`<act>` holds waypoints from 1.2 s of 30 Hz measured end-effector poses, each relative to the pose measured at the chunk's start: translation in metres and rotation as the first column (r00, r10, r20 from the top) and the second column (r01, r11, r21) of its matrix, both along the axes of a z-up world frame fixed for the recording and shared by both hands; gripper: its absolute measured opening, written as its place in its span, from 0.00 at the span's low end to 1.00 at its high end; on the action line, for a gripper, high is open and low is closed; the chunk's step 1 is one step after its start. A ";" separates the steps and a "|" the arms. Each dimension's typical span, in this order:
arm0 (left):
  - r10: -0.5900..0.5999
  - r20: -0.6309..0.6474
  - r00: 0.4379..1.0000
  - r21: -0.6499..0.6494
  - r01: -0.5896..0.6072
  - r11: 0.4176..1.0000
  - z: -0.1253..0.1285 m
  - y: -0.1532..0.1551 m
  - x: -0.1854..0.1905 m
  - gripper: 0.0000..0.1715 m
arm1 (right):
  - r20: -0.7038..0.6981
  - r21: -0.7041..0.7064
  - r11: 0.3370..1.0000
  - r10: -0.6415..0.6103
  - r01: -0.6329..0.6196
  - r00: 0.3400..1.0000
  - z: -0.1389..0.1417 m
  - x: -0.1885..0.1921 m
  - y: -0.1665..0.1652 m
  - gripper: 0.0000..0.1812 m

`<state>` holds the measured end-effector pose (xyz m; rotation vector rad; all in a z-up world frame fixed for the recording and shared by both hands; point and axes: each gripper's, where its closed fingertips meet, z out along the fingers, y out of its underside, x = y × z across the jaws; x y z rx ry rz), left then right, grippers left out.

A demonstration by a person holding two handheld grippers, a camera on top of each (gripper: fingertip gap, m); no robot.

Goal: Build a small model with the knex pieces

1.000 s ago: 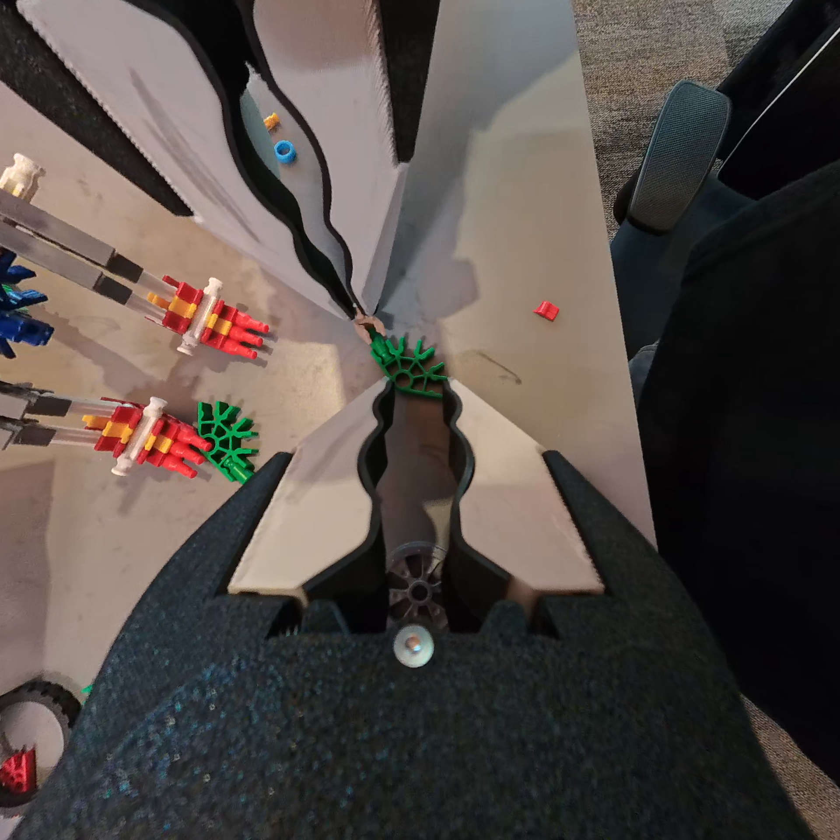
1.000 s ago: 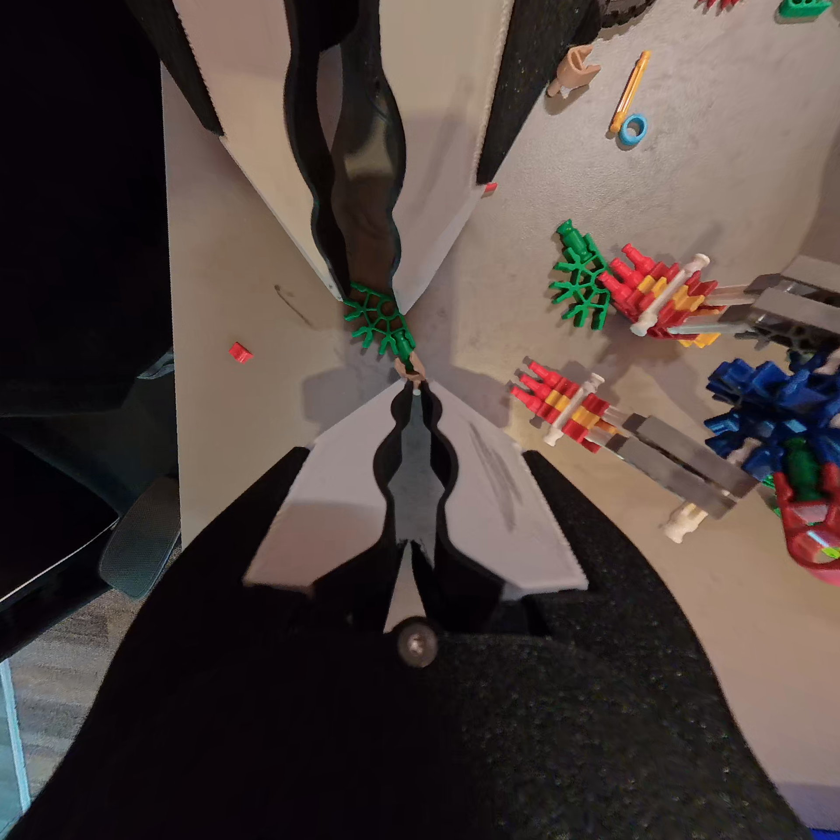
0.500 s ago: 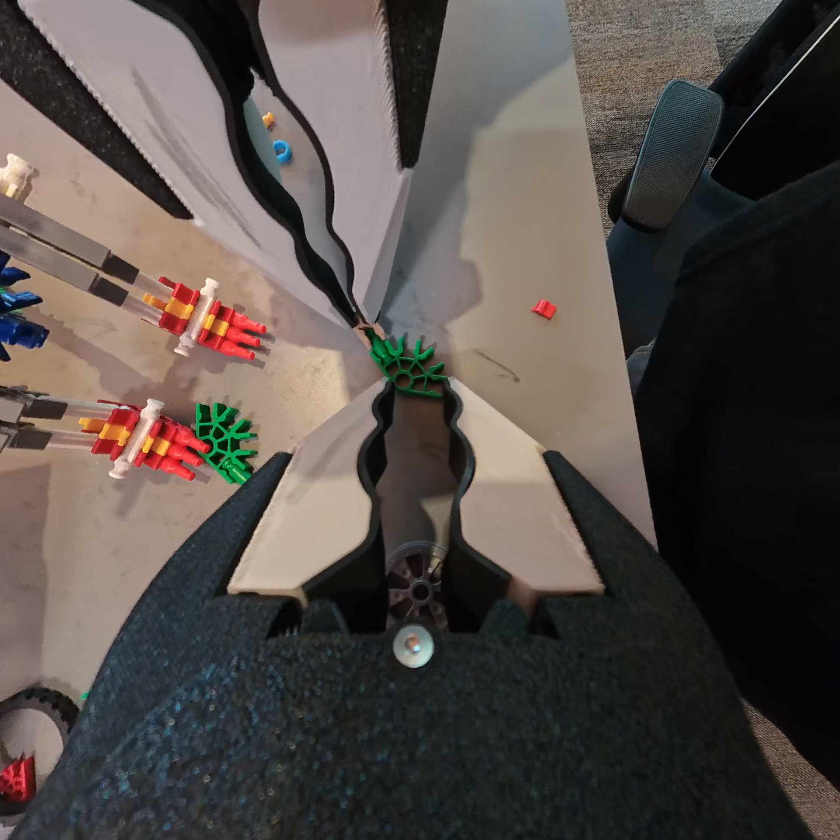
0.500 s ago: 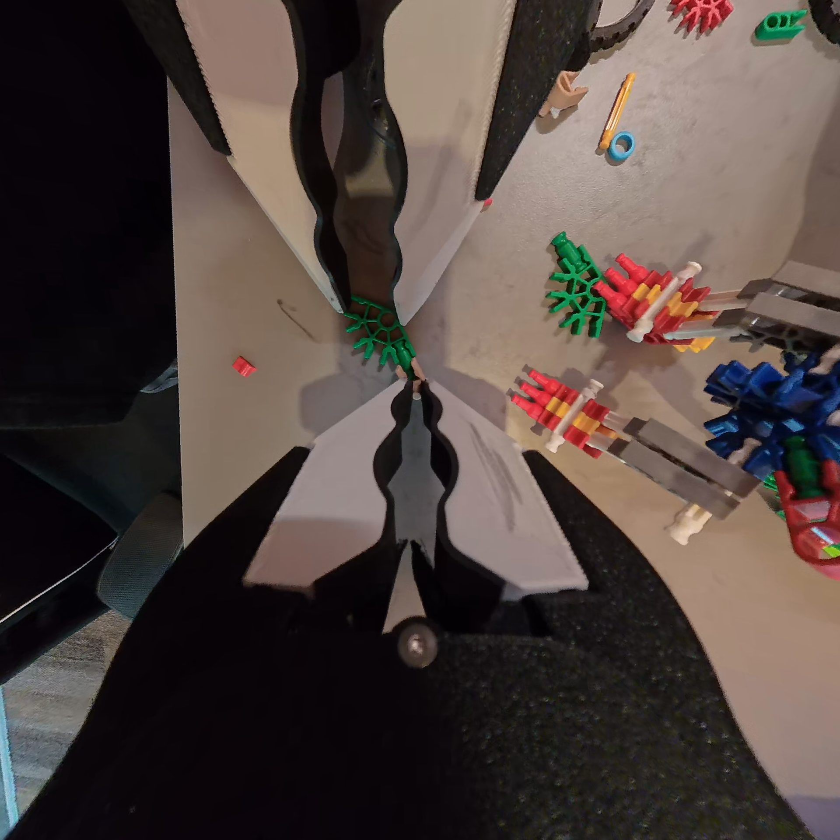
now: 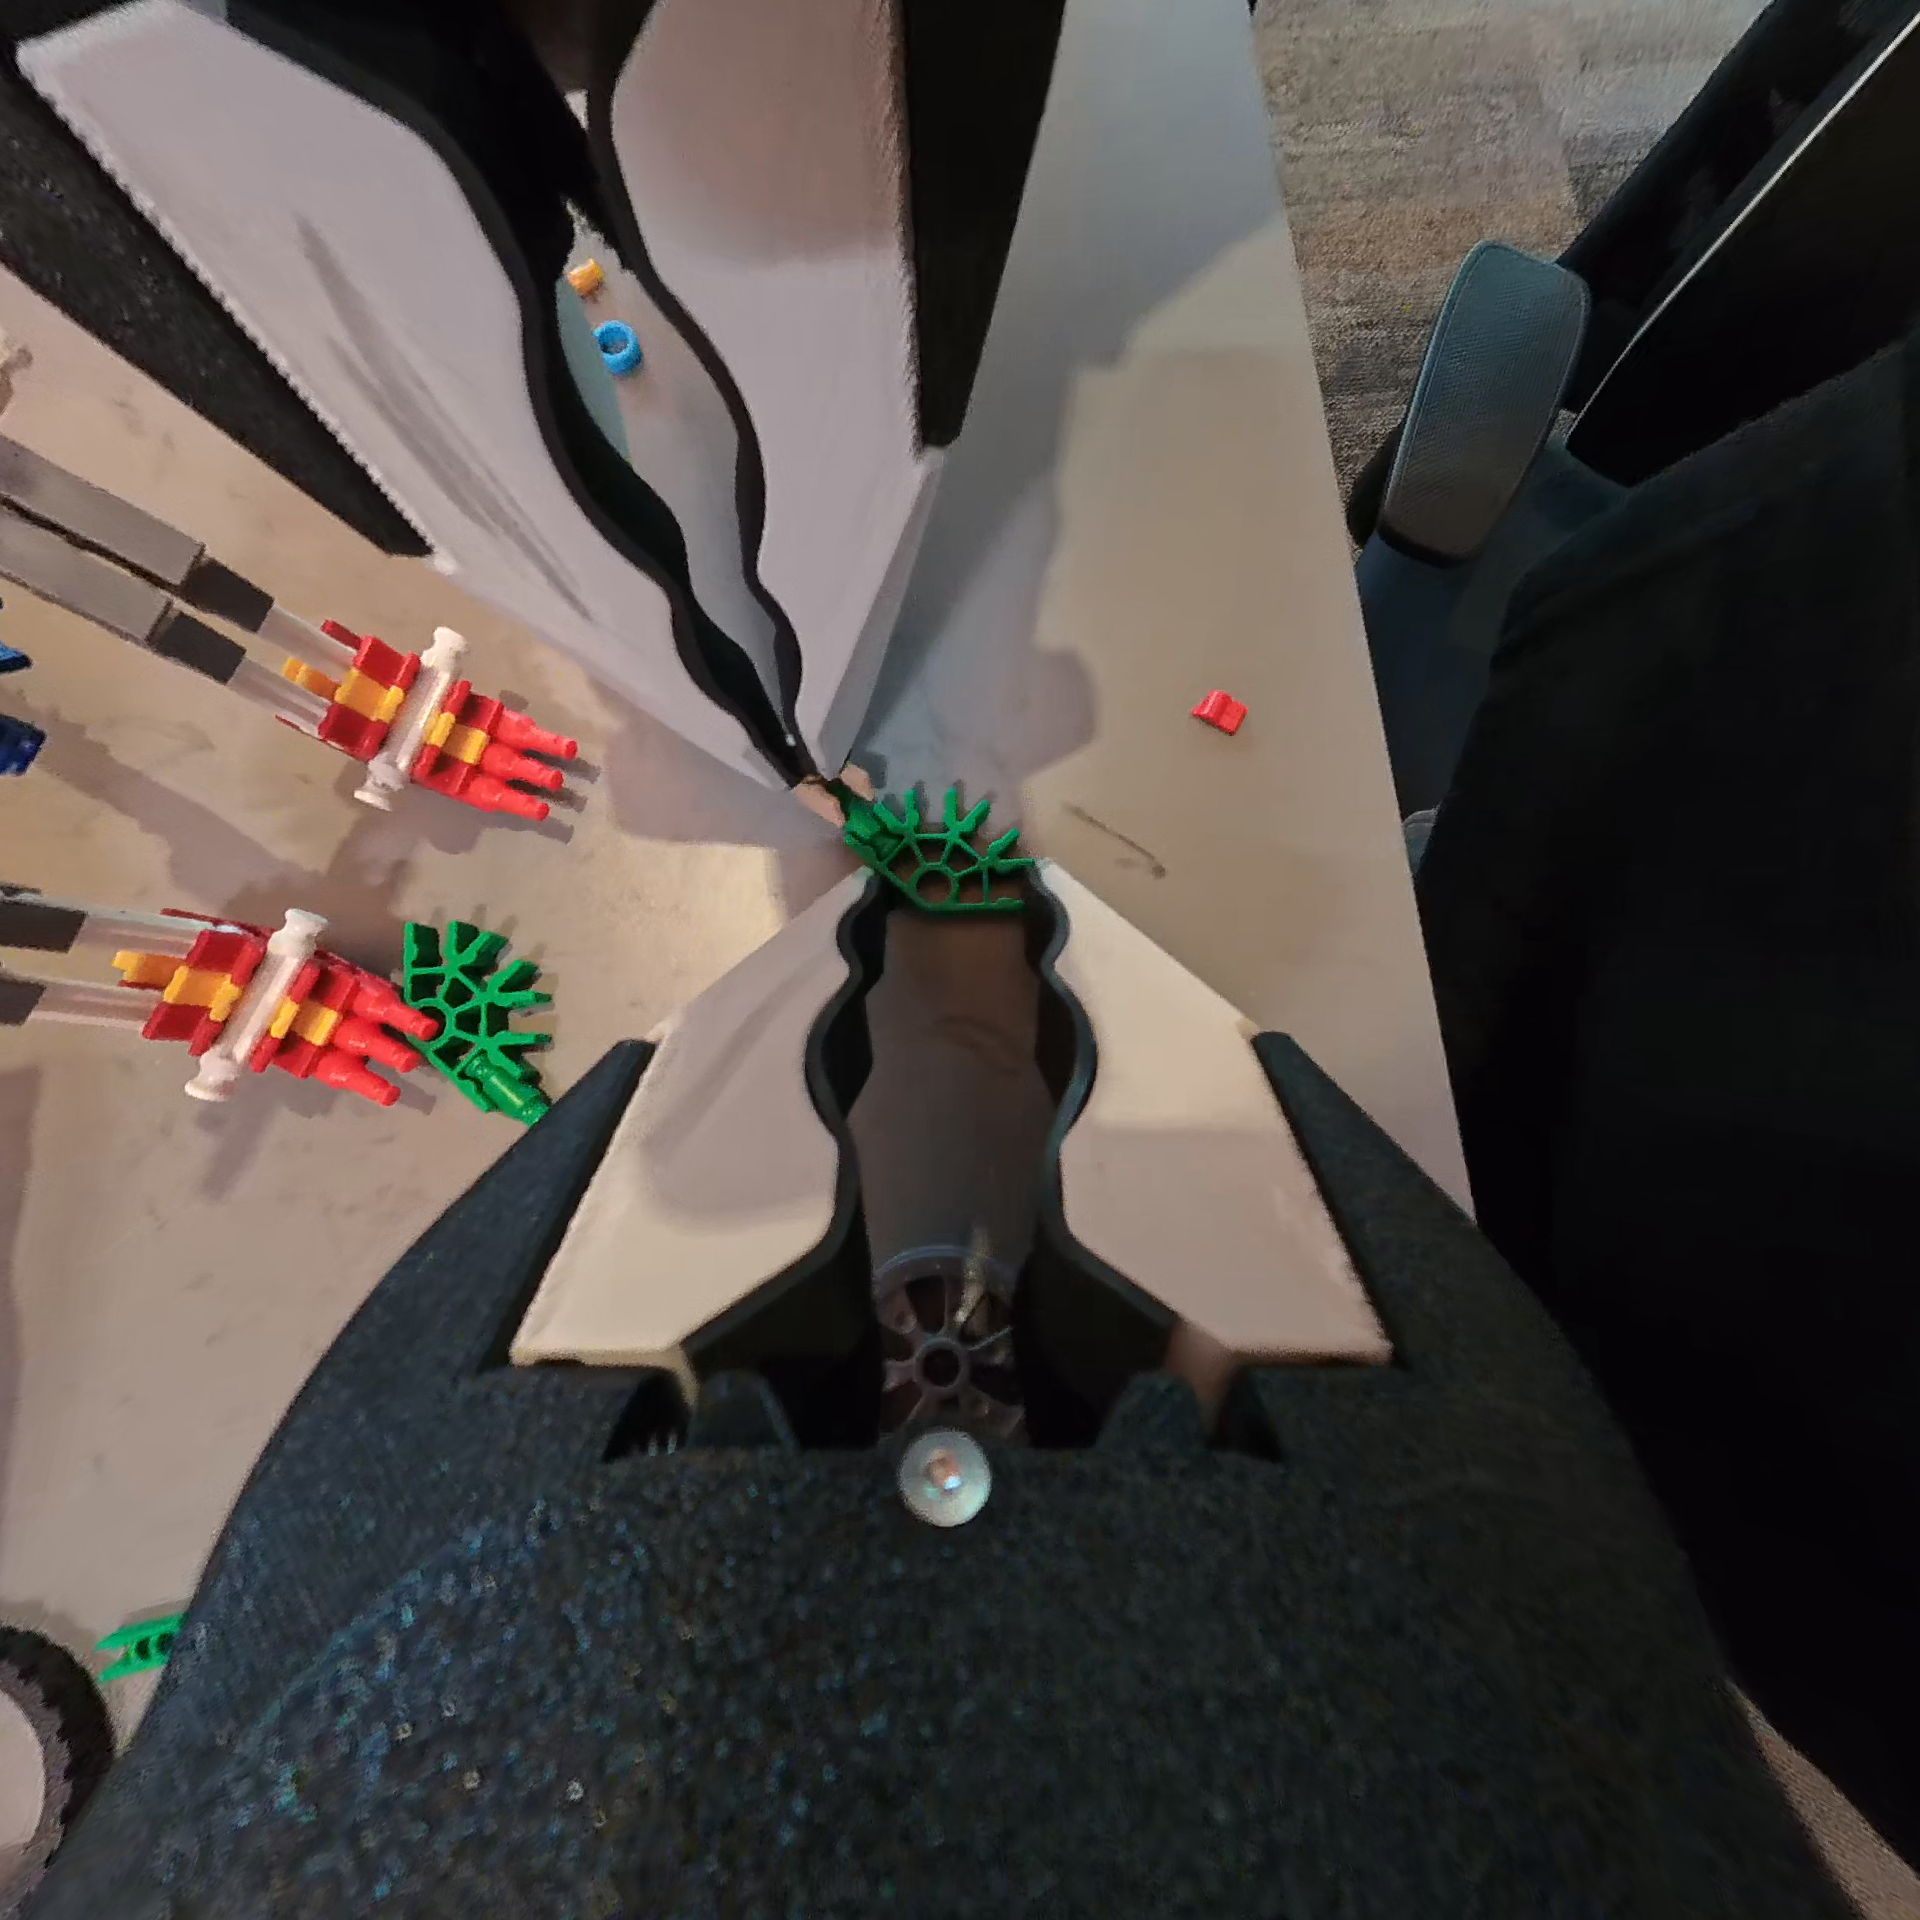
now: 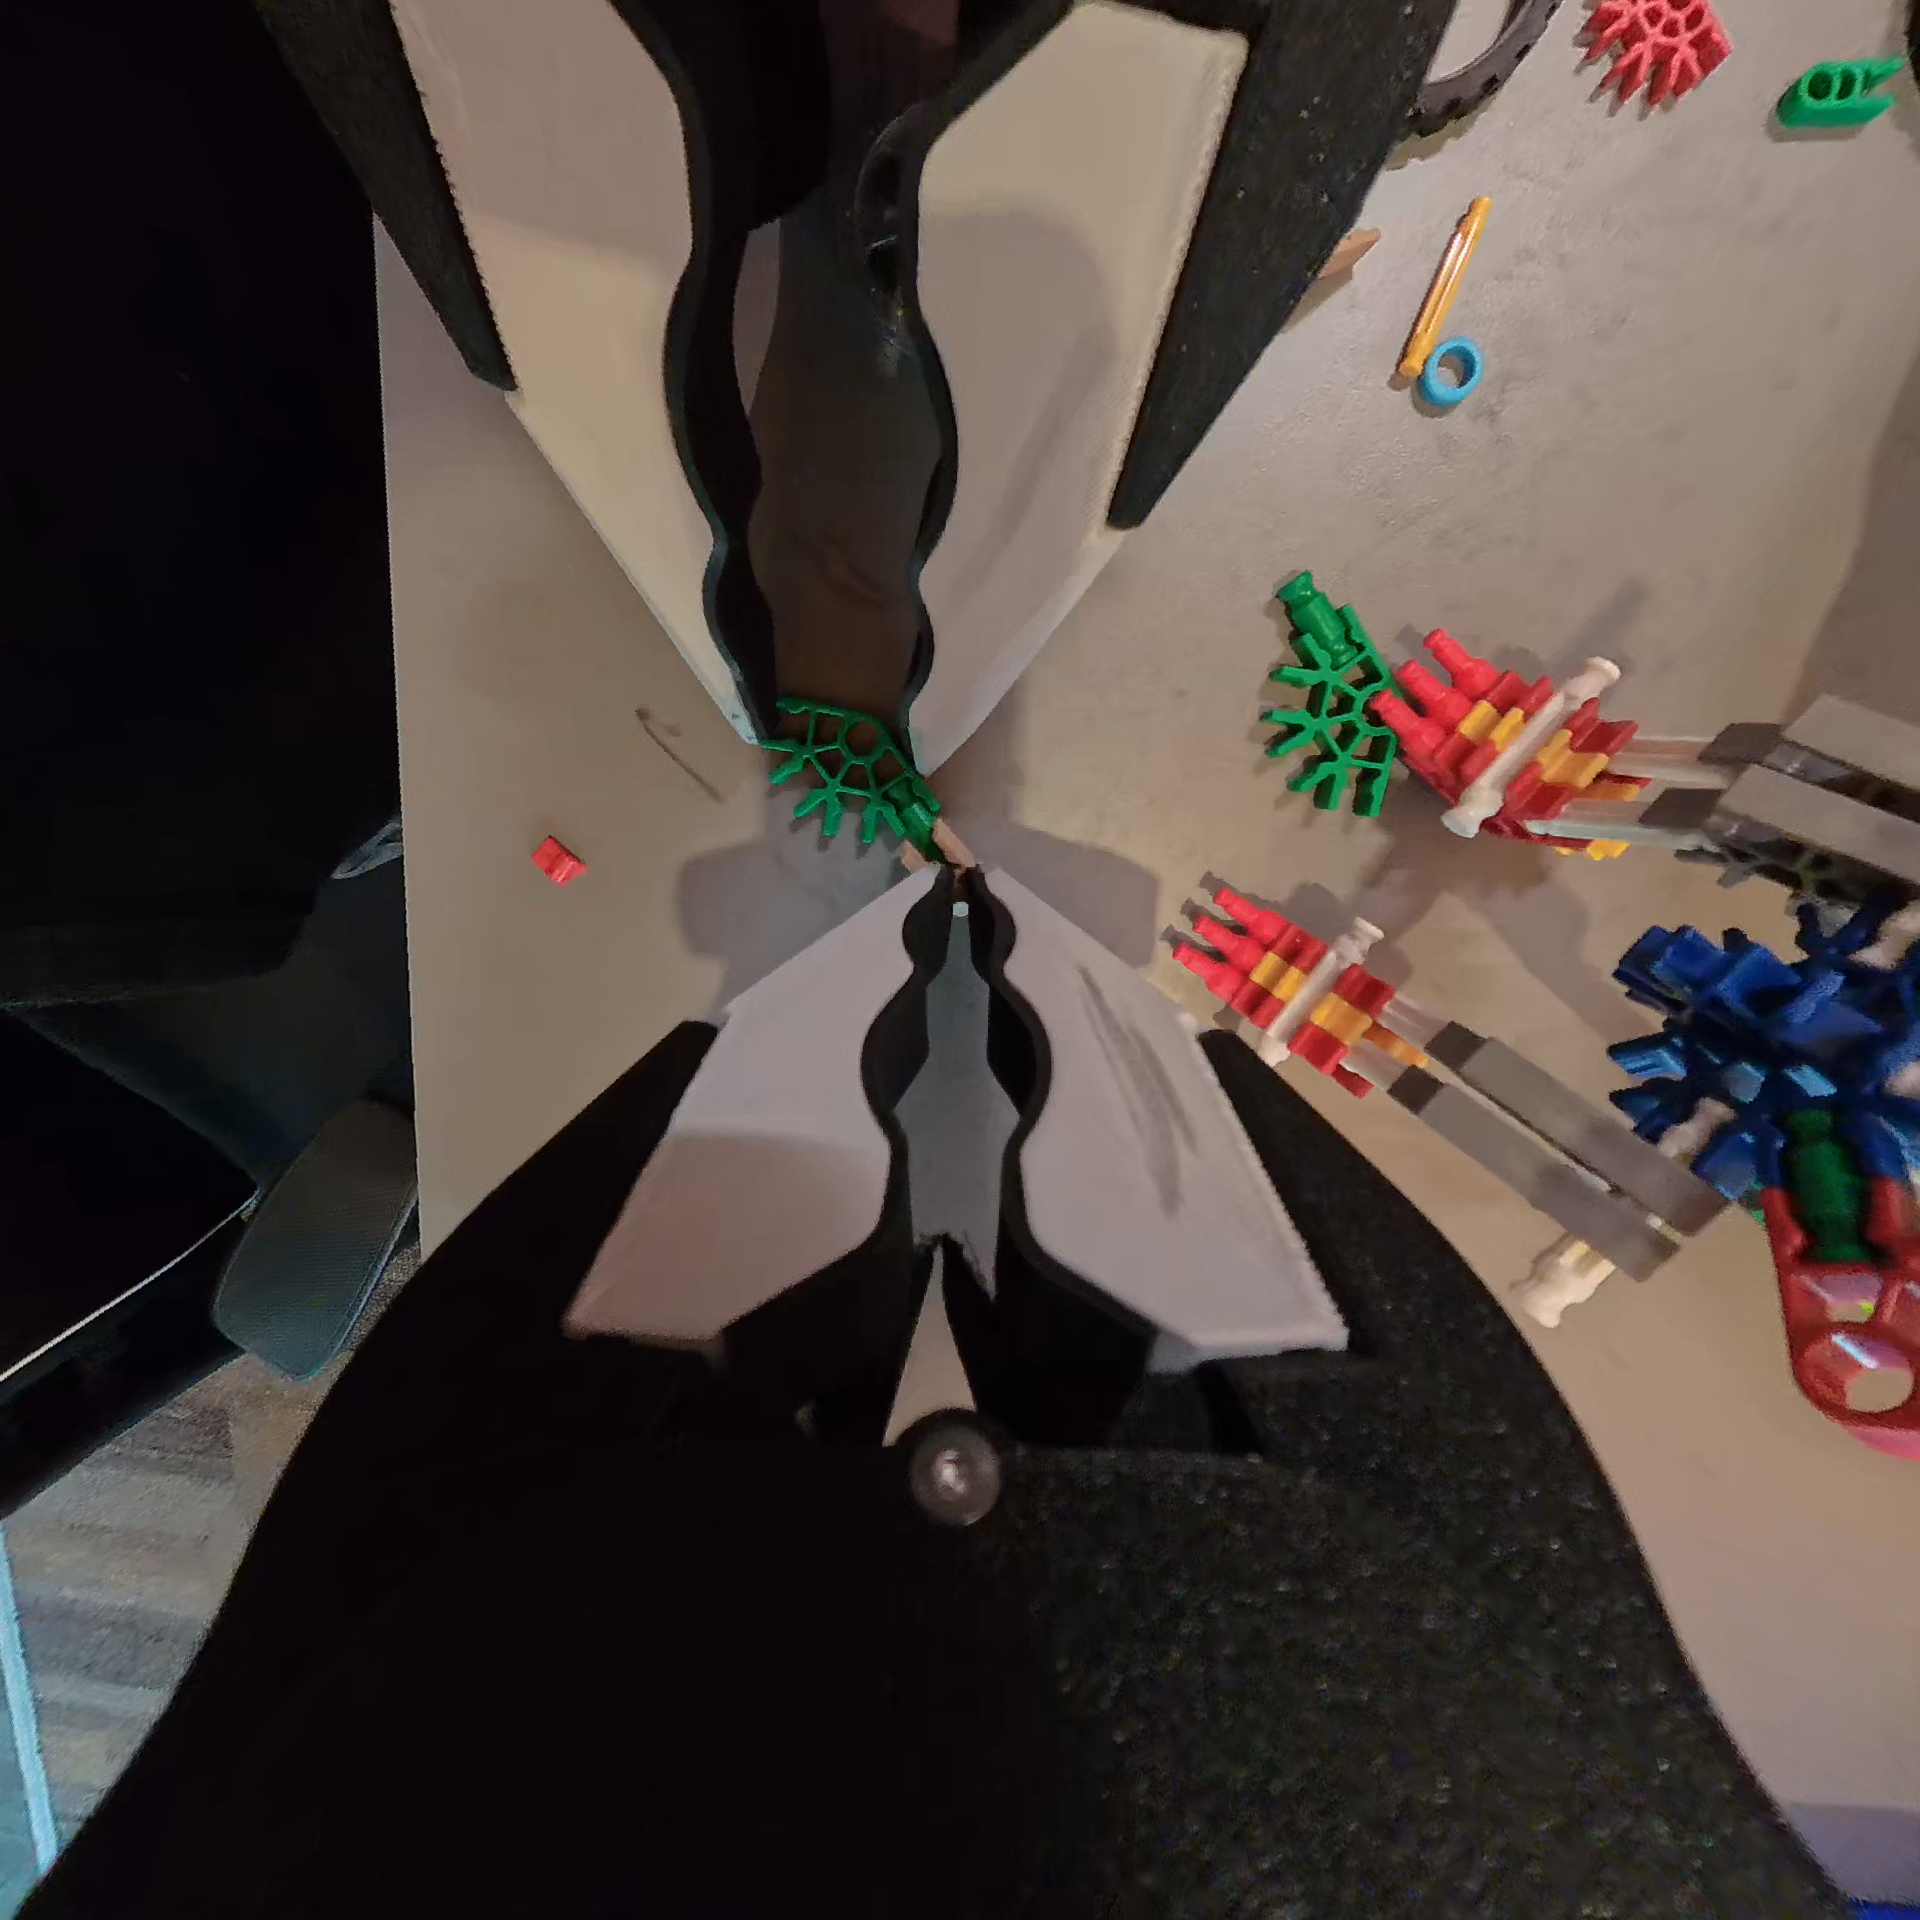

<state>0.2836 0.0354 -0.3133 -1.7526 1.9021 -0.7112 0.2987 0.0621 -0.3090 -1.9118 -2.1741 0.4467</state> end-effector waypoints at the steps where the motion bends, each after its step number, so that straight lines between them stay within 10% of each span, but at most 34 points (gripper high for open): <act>1: 0.005 0.003 1.000 -0.001 -0.005 1.000 0.000 0.000 0.000 0.14 | 0.004 -0.001 1.000 0.001 -0.001 1.000 0.000 0.000 0.000 0.01; 36: 0.015 0.053 0.998 -0.022 -0.014 1.000 0.000 0.001 -0.005 0.13 | 0.055 0.304 0.926 0.218 -0.224 0.974 0.000 -0.003 0.000 0.01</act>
